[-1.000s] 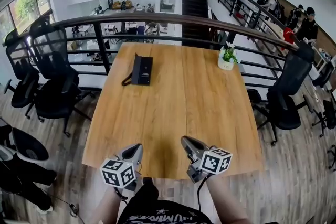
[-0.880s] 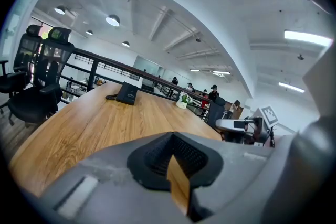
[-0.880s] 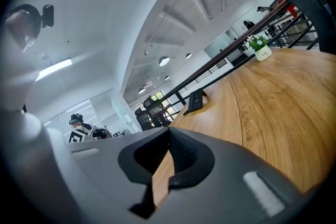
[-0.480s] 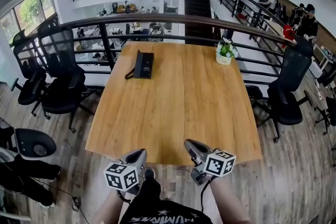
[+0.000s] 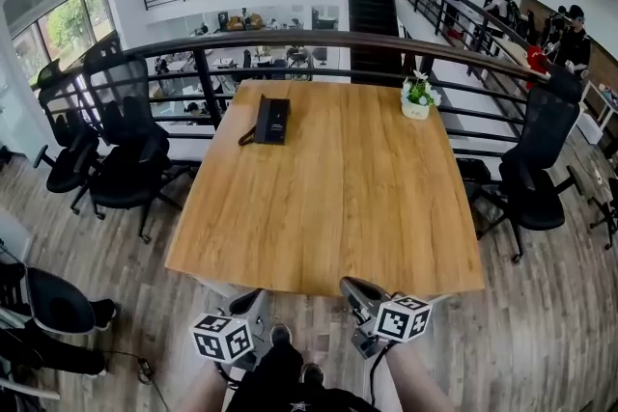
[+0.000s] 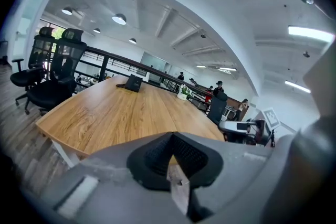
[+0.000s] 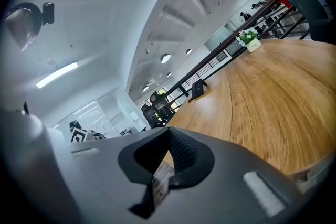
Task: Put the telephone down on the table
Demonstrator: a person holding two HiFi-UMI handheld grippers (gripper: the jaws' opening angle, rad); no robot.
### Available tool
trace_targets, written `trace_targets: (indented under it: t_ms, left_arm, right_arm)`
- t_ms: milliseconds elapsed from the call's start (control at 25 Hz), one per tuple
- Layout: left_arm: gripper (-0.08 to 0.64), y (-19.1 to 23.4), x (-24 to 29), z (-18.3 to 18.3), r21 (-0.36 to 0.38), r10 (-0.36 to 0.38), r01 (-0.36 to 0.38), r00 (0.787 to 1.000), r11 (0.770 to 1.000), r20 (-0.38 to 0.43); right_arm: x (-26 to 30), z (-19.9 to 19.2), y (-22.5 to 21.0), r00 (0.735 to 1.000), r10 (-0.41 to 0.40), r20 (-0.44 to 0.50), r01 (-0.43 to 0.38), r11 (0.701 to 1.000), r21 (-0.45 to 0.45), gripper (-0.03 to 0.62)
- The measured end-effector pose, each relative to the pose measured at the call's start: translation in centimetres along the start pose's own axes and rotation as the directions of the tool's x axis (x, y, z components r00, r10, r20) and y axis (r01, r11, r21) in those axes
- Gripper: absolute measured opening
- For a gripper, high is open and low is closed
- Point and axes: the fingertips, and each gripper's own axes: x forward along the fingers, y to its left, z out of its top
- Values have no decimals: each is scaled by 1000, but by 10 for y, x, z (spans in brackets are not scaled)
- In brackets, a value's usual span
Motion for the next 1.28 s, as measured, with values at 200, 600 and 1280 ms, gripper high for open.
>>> trace_targets:
  t_ms: [200, 600, 1280]
  left_arm:
    - [2, -4, -13, -20, -9, 7, -7, 1000, 1000, -21]
    - [2, 3, -29, -26, -15, -6, 6, 1000, 1000, -5]
    - [2, -12, -122, -64, -26, -74, 75, 997, 997, 12]
  right_arm:
    - [-4, -8, 6, 1000, 12, -6, -12, 1000, 3, -2]
    - [-5, -18, 16, 1000, -4, -14, 3, 1000, -18, -2]
    - [-54, -77, 95, 998, -56, 24, 57, 998, -26, -2]
